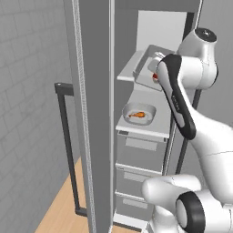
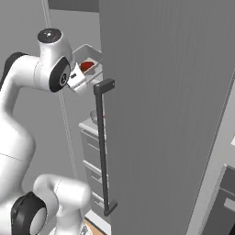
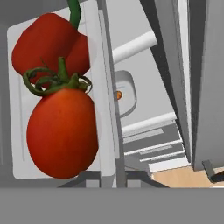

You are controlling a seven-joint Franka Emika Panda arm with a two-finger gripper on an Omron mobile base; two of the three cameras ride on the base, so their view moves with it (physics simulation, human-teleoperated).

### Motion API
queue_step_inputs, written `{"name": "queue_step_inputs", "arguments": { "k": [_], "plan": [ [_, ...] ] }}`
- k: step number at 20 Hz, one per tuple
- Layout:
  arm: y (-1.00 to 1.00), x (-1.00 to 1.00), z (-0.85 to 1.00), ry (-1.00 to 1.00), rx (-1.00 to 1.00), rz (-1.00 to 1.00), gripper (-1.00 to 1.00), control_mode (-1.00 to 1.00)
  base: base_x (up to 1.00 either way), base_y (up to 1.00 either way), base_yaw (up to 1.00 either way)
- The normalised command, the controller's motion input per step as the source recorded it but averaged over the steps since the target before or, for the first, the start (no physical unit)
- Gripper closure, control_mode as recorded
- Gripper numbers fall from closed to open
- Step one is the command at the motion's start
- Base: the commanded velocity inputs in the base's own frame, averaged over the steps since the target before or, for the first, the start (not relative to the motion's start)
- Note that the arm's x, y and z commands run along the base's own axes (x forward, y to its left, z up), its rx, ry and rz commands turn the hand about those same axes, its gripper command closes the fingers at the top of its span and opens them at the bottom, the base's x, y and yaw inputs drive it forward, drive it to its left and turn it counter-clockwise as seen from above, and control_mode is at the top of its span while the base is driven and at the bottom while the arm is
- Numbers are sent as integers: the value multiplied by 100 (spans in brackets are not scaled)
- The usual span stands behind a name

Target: Take the meat container that has the chicken drumstick and place it on the second highest rack of the freezer. Then take the vegetable container that has the bell pepper and tomato and place it on the highest rack of the freezer.

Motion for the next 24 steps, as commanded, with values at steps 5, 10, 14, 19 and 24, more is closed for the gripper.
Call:
{"name": "queue_step_inputs", "arguments": {
  "k": [5, 10, 14, 19, 24],
  "plan": [
    [-1, 80, 0, 0, -1, 0, 100, -100, 0, 0, 0],
    [-15, 64, 0, 0, 0, 0, 100, -100, 0, 0, 0],
    [-8, 76, -10, 0, -3, 0, 100, -100, 0, 0, 0],
    [-6, 75, -26, 0, -3, 0, 100, -100, 0, 0, 0],
    [-7, 69, -35, 0, -1, 0, 100, -100, 0, 0, 0]
  ]
}}
